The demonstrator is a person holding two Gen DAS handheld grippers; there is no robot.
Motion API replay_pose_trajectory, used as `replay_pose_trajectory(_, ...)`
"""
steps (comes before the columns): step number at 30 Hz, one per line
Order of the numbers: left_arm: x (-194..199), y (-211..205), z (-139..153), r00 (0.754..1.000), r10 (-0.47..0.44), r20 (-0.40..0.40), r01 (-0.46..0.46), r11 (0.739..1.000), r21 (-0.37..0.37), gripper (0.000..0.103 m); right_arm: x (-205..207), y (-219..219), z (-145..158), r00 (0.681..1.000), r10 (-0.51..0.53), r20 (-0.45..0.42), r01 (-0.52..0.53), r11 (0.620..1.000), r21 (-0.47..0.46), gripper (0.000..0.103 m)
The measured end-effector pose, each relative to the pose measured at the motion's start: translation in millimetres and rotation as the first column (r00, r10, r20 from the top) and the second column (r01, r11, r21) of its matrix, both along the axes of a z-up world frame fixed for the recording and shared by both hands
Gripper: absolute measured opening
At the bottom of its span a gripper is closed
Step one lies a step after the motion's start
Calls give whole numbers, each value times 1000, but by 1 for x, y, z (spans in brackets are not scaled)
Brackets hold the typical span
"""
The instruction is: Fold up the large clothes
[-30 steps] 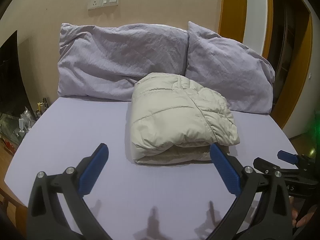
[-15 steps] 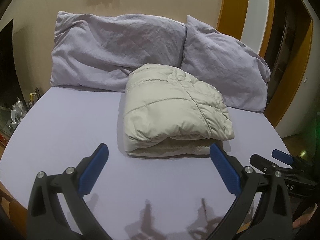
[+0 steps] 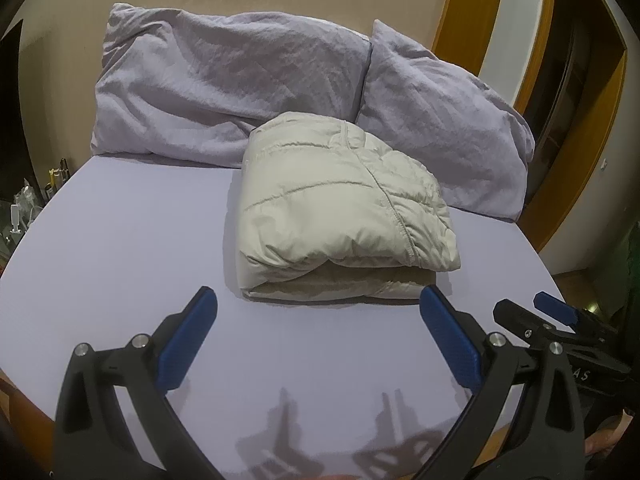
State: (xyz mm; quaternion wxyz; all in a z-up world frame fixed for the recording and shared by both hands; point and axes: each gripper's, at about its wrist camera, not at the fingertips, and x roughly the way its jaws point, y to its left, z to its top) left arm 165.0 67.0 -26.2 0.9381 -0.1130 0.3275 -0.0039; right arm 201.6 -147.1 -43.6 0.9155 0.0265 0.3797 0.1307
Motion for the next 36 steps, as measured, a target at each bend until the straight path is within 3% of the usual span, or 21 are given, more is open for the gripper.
replay_pose_trajectory(36,1,5,-4,1000,4,-10,-4,1000,4,101,4,13,-5,1000,11,-16,-11,1000,4,100)
